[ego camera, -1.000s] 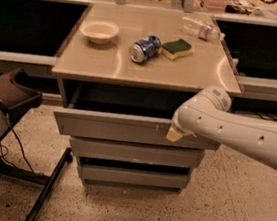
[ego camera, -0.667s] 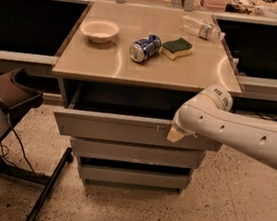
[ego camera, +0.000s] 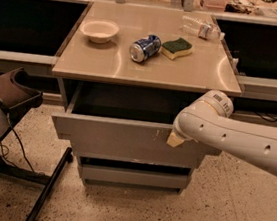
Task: Open top drawer
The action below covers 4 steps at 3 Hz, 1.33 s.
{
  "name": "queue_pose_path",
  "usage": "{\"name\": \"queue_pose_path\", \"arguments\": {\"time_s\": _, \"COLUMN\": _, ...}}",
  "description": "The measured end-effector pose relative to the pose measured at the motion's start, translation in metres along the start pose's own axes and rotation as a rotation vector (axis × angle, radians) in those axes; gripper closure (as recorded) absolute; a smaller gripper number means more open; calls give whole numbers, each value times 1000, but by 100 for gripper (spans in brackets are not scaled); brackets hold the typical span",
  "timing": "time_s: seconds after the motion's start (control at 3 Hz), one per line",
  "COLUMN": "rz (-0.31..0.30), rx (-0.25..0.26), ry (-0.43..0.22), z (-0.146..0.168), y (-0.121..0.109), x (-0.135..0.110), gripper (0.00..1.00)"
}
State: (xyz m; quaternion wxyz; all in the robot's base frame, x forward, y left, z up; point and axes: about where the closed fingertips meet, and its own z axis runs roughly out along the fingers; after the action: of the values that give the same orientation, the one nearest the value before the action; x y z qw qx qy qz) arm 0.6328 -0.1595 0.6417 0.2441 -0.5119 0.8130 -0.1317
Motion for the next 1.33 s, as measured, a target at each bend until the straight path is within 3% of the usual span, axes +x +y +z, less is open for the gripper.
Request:
{"name": "queue_pose_path", "arguments": {"time_s": 1.0, "rz": 18, "rx": 13, "ry": 6, "z": -10, "y": 13, "x": 9, "gripper": 100}}
{"name": "queue_pose_path", "arguments": {"time_s": 1.33, "rz": -6, "rx": 2, "ry": 6, "z": -14, "y": 25, "x": 14, "gripper": 100}}
